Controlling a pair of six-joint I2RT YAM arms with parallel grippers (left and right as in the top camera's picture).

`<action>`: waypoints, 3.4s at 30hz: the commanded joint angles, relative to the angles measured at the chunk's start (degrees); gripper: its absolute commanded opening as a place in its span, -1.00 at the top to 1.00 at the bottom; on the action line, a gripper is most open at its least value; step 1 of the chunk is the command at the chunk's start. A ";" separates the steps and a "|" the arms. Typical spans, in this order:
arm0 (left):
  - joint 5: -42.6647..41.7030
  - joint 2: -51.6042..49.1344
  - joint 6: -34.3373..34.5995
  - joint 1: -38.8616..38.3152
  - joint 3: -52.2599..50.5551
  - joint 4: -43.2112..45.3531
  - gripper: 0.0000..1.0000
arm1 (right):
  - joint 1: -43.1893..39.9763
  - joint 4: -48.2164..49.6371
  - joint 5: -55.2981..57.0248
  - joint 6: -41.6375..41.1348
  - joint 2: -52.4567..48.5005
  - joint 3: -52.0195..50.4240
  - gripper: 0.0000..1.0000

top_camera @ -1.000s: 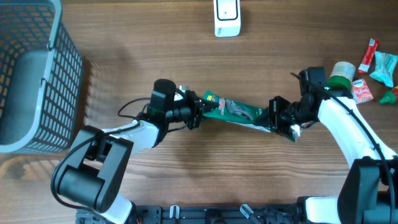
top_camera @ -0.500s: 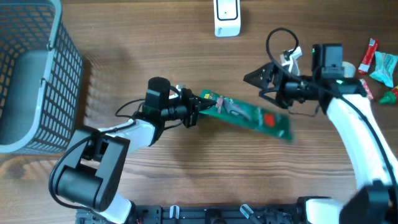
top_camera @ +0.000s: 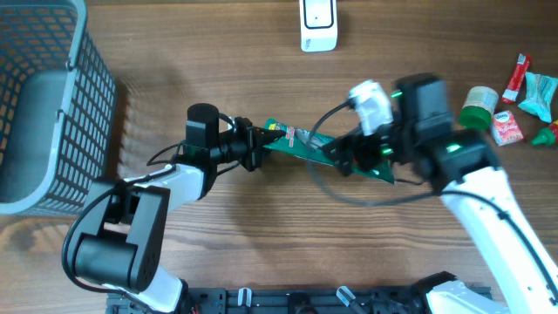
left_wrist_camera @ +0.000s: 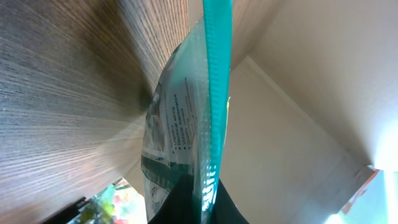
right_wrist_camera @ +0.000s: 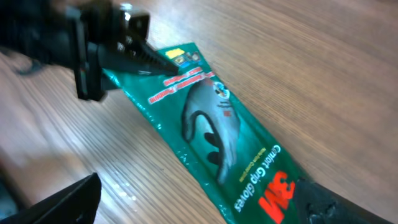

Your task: Scan the item barcode

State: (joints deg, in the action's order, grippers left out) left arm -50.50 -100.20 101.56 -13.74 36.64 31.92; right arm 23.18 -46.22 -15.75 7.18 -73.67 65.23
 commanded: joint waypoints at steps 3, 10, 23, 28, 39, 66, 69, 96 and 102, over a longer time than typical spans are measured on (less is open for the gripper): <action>-4.74 -0.11 6.01 2.60 0.11 0.11 0.92 | 11.72 4.22 25.40 0.17 -0.11 -2.47 -0.93; -12.09 -0.11 6.10 6.86 0.11 0.24 0.92 | 11.80 10.84 26.03 0.85 -8.94 -5.90 -0.96; -9.86 -0.11 6.05 6.88 0.11 0.22 0.92 | 13.66 11.63 20.79 -0.22 -4.15 -4.00 -1.00; -9.46 -0.11 6.10 6.88 0.11 0.22 0.92 | 15.61 7.82 14.88 -0.81 0.87 -4.55 -0.99; -9.70 -0.11 8.46 7.87 0.11 0.24 0.92 | 21.38 10.86 28.06 -4.59 -6.34 -8.59 -0.99; -13.53 -0.11 8.44 9.60 0.11 0.24 0.73 | 13.84 16.85 13.09 -6.88 -17.68 -8.61 0.91; -13.51 -0.11 8.44 9.73 0.11 0.24 0.52 | 9.38 16.44 1.38 -7.56 -16.98 -8.57 0.91; 30.86 8.13 -51.84 4.11 0.11 -22.77 -0.99 | -7.82 1.05 -36.81 -4.17 2.97 -8.57 0.91; 58.97 37.53 -63.73 -5.01 0.11 -41.70 -0.99 | -7.82 0.31 -33.92 -4.17 2.97 -8.57 0.91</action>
State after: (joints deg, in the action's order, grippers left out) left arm -10.76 -76.79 48.12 -14.87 36.91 -3.79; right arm 15.38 -46.30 -51.48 1.80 -71.64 56.62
